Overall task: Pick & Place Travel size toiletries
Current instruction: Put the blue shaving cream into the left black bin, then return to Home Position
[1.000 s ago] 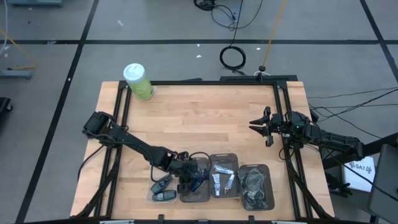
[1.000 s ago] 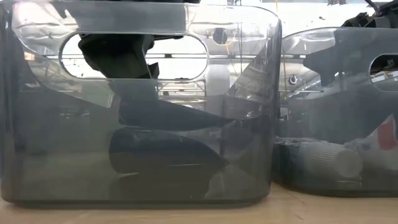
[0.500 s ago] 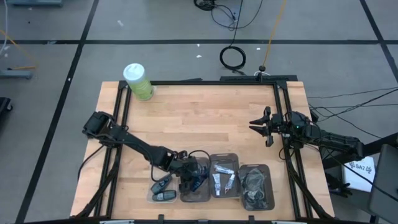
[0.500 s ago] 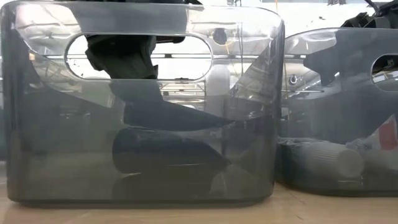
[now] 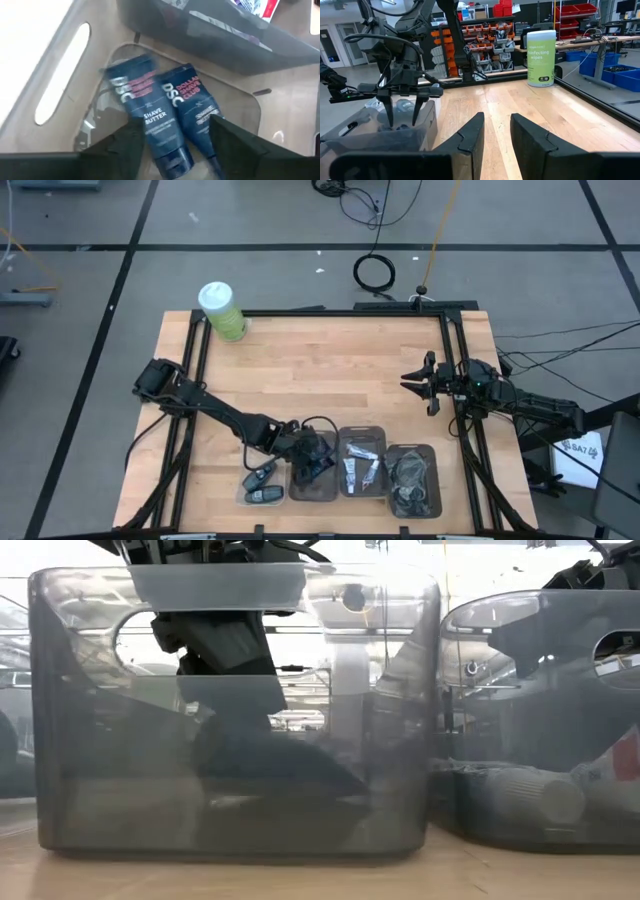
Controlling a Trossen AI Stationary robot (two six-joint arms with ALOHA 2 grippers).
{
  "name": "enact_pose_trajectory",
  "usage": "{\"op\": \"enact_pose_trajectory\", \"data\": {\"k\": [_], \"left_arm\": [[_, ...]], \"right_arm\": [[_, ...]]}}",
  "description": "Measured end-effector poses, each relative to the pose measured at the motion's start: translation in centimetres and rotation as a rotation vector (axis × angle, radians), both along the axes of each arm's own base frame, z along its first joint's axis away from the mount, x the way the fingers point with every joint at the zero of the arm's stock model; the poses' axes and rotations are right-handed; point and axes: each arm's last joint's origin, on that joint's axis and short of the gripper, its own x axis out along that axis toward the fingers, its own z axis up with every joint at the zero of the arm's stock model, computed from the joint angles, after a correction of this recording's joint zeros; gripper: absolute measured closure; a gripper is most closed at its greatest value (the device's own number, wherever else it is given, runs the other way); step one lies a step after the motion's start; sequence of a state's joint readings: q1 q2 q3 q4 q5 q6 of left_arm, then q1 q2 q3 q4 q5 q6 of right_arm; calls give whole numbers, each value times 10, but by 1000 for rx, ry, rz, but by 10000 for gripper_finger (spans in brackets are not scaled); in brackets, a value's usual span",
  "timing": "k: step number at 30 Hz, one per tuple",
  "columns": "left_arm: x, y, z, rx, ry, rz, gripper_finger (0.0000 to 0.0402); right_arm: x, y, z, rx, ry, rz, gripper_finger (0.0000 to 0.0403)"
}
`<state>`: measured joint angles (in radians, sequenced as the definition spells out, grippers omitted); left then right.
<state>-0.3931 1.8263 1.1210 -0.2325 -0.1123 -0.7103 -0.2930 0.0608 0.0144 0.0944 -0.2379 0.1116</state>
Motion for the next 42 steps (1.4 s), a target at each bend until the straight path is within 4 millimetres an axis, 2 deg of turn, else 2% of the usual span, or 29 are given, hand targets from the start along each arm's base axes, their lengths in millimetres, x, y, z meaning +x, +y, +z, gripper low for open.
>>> {"op": "enact_pose_trajectory", "data": {"k": [7,12,15,19,23,27,32,38,42], "left_arm": [[0,0,0,26,-4,-47,113],[-1,1,2,5,13,-105,88],[-2,4,13,-62,-5,-157,80],[-8,11,45,-138,-88,-223,76],[-25,21,92,-100,-250,-291,78],[-57,37,144,-21,-436,-394,82],[-101,58,197,31,-650,-402,87],[-143,76,236,64,-872,-385,82],[-170,87,251,153,-968,-404,85]], "right_arm": [[0,0,0,0,0,0,318],[0,0,0,0,0,0,318],[0,0,0,0,0,0,319],[0,0,0,0,0,0,318],[0,0,0,0,0,0,319],[0,0,0,1,0,0,318],[0,0,0,0,1,0,319],[0,0,0,0,1,0,319],[0,0,0,0,0,0,318]]}}
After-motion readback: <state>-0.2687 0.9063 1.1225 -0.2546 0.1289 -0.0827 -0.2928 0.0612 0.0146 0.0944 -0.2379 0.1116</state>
